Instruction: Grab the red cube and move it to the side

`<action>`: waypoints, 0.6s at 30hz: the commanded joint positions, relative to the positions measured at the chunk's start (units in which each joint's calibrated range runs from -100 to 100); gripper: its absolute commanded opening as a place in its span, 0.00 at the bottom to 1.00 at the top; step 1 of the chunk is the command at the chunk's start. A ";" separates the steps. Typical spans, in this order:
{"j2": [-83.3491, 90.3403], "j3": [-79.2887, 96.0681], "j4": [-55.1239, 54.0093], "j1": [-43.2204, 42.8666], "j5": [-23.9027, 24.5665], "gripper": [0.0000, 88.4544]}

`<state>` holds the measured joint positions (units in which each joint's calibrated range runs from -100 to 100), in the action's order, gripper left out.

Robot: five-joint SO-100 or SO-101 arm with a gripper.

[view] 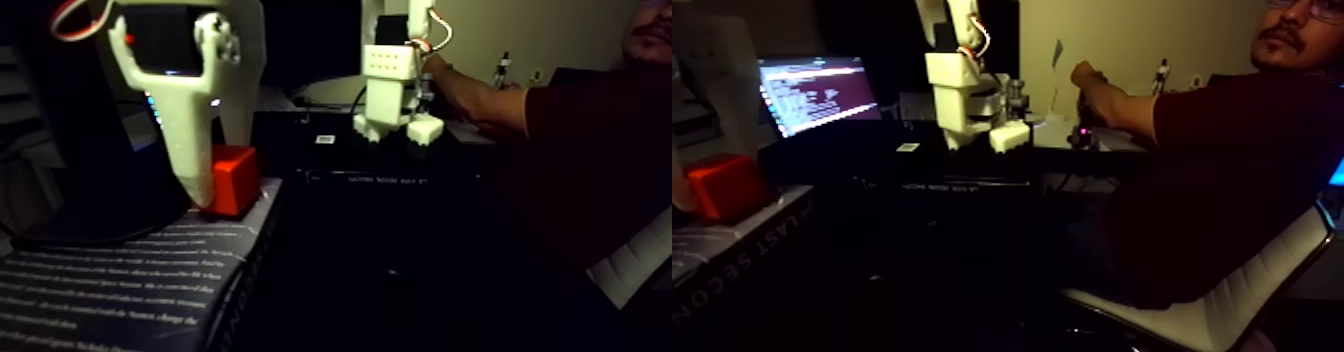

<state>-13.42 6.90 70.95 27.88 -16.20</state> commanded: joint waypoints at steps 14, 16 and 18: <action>0.06 -1.59 -2.12 1.68 -0.17 0.14; 0.06 -1.32 -1.95 1.52 -0.28 0.14; 0.06 -0.77 -1.95 1.43 -0.39 0.14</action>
<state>-13.59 6.90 69.07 29.50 -16.20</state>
